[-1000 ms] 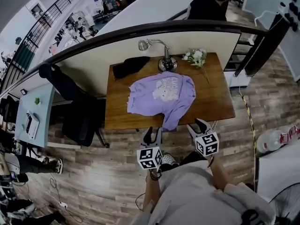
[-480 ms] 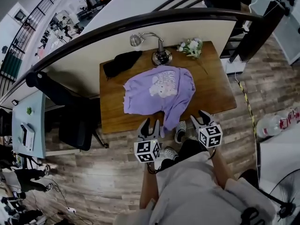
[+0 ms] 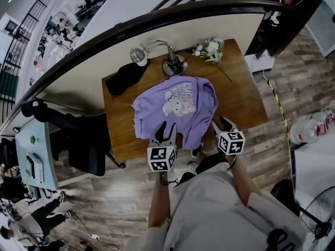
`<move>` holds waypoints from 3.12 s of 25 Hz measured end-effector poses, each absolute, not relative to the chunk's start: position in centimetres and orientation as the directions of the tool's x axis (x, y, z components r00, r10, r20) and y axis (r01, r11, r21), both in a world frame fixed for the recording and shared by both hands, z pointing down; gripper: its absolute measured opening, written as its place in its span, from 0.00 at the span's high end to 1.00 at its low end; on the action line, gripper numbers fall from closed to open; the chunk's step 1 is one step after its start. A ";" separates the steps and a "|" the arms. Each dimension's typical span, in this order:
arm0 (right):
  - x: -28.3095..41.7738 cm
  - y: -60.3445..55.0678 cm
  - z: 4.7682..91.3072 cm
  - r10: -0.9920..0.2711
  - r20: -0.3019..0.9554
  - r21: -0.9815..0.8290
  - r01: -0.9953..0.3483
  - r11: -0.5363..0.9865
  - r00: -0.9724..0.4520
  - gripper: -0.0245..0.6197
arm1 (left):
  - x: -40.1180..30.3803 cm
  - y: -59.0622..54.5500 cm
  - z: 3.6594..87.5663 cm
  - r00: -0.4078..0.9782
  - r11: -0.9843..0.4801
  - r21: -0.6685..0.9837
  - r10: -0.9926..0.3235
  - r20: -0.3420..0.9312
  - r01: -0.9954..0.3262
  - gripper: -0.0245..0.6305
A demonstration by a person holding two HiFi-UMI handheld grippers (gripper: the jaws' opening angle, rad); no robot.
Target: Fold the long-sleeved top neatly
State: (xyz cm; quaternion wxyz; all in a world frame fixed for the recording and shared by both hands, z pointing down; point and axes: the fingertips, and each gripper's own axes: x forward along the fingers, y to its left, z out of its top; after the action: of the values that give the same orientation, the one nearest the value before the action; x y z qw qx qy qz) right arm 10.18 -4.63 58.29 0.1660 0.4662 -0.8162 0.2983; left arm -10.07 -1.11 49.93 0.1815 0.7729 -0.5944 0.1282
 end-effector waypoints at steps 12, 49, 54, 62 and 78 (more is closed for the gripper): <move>11.4 -11.9 68.2 -0.588 0.665 -0.475 -0.869 0.140 -0.459 0.66 | -5.0 -13.4 52.7 0.440 -0.449 0.121 -0.723 0.533 -0.885 0.71; 12.2 -5.0 67.7 -0.591 0.717 -0.362 -0.922 0.137 -0.370 0.90 | 6.8 -23.9 66.8 0.565 -0.999 -0.012 0.011 0.825 0.036 0.76; 12.2 -4.5 68.7 -0.595 0.718 -0.365 -0.923 0.120 -0.361 0.90 | 9.3 -21.8 69.1 0.403 -0.935 0.046 0.196 0.894 0.352 0.76; 12.8 -4.5 69.0 -0.604 0.719 -0.353 -0.929 0.109 -0.344 0.90 | 9.4 -17.5 72.7 0.117 -0.730 0.111 0.254 0.960 0.675 0.67; 13.8 -6.2 66.1 -0.662 0.681 -0.291 -0.945 0.149 -0.314 0.90 | 8.4 -19.2 66.9 0.437 -0.945 -0.033 0.120 0.891 0.326 0.91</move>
State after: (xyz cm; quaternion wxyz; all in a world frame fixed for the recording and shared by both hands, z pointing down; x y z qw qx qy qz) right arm 13.77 -6.20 66.08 0.2020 0.5498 -0.7306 0.3509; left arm 8.41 -19.24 66.90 -0.1002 0.8417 0.1323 0.5138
